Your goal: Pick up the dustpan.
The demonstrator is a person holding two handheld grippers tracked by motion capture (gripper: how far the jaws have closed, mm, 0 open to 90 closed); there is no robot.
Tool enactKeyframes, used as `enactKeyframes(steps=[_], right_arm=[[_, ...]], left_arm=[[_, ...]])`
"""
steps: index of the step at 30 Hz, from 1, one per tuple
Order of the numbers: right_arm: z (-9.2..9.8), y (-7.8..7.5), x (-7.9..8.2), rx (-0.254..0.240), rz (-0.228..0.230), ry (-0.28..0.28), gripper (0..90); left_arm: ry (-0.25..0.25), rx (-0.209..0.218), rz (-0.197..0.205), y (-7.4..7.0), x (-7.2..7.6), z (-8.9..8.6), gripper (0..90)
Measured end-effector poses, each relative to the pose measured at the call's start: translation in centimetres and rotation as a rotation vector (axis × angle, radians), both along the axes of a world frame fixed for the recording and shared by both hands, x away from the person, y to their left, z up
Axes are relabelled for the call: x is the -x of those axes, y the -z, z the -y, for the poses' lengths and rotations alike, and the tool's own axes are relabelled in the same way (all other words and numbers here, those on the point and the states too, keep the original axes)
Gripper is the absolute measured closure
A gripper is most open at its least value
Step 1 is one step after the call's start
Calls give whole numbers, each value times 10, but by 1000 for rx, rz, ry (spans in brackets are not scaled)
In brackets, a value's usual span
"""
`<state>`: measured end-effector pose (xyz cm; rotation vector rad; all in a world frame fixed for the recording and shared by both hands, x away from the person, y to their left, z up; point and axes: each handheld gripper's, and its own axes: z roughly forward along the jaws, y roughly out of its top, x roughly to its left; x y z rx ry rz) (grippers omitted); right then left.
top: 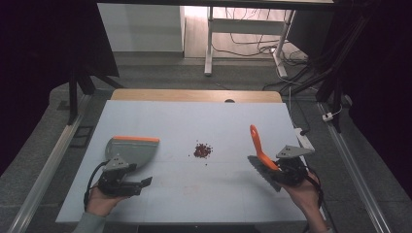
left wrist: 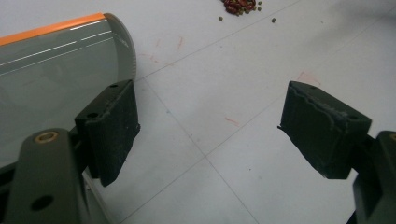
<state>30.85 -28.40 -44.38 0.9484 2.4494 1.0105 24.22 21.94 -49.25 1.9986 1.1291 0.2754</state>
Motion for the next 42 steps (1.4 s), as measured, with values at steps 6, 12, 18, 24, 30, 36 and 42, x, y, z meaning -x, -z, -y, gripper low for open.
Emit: enactKeyframes(steps=[6,12,18,24,30,36,42], right_arm=[[1,-2,2,-6,22,3,708],[-2,-4,3,-18,43,-17,708],[0,-4,2,-26,44,-21,708],[2,-2,2,-26,40,-10,708],[-1,1,1,-16,33,-18,708],[1,3,4,-18,25,-15,708],[-3,0,5,-13,38,-7,708]], left_arm=[[8,-1,-18,1,-1,2,204],[11,-8,-30,1,-4,5,202],[14,-19,-33,-1,-9,10,202],[26,-38,-39,1,-10,14,201],[22,-39,-34,-1,-9,15,202],[20,-30,-32,-5,-13,18,203],[8,-41,-35,-9,-13,17,202]])
